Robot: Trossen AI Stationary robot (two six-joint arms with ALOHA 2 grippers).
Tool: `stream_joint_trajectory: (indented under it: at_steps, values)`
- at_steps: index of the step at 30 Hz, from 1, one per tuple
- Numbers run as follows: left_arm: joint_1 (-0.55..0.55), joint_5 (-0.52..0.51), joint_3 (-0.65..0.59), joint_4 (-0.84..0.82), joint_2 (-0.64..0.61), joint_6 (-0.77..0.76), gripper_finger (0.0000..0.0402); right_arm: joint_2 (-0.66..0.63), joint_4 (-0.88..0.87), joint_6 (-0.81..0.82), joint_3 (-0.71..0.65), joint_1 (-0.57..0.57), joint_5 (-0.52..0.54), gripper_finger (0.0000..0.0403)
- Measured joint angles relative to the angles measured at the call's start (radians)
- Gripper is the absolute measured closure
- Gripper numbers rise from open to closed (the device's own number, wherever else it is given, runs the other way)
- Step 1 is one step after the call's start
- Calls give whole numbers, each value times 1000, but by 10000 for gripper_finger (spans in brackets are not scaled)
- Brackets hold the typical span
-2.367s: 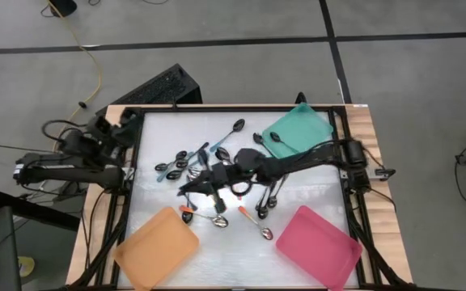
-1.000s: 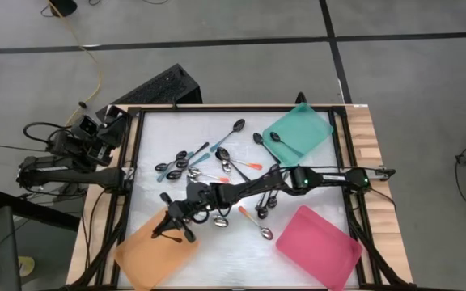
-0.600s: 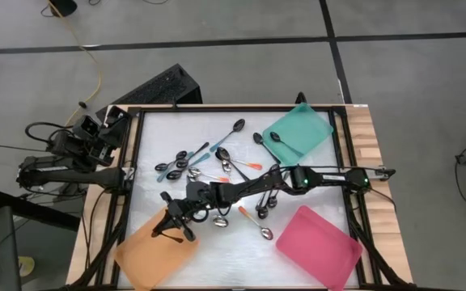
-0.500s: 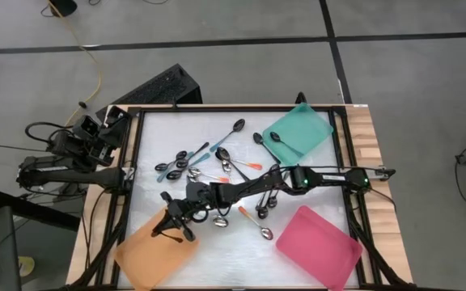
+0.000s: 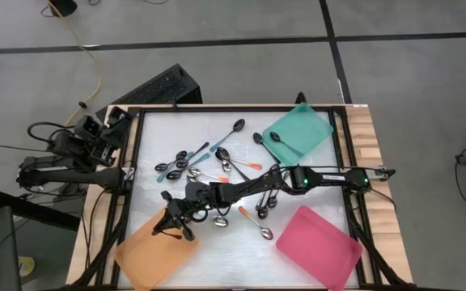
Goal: Sort silverware by color (type)
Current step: Put the black spoon into the orange bin, then put the orange spoon into the red bin
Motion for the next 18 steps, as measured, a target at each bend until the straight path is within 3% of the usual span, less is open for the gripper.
stream_joint_trajectory:
  at_steps: [18]
  values:
    - [0, 0, 0, -7, 0, 0, 363, 0, -23, 7, 0, -5, 46, 294]
